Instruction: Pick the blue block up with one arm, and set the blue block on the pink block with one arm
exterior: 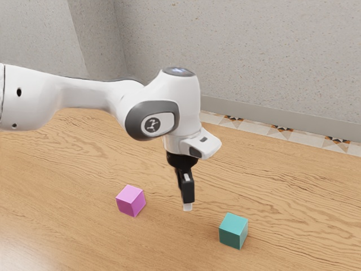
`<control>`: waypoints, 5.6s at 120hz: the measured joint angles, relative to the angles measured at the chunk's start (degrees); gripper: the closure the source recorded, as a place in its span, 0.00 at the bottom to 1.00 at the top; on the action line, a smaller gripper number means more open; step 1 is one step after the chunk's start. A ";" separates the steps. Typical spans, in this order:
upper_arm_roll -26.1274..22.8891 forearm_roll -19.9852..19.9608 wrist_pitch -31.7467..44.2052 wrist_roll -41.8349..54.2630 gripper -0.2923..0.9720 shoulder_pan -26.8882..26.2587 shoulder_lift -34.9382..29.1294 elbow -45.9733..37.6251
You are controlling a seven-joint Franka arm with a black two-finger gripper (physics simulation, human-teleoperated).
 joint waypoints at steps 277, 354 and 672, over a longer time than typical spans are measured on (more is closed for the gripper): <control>33.42 1.20 16.31 -40.79 0.42 -37.27 22.40 13.65; 25.91 0.27 13.01 -28.81 0.45 -15.91 3.75 -2.83; 15.69 -5.28 6.79 -14.46 0.40 12.22 2.45 -7.27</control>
